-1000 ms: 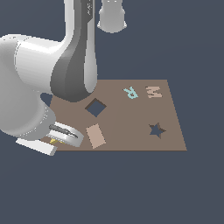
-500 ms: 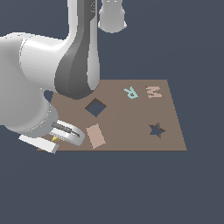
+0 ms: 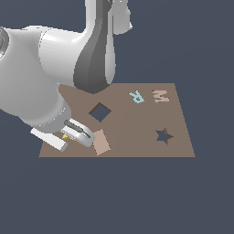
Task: Insert a designated object into the corresponding slot on a board.
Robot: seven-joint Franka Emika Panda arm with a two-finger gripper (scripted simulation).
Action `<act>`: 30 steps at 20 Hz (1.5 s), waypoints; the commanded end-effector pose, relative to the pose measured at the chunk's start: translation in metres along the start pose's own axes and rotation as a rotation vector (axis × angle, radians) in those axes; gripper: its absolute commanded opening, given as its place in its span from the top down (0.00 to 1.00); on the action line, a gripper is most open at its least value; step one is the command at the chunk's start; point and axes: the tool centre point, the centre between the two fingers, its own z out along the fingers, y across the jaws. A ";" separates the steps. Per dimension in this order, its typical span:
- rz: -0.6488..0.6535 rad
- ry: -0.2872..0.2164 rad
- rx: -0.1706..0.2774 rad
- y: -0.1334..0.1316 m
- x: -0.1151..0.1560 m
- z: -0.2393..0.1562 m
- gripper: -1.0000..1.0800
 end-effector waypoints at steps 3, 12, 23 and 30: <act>0.098 0.000 0.000 -0.008 -0.022 -0.001 1.00; 0.352 -0.001 0.000 -0.038 -0.073 -0.002 1.00; 0.677 -0.002 0.001 -0.095 -0.124 -0.003 1.00; 0.874 -0.003 0.001 -0.138 -0.144 -0.004 1.00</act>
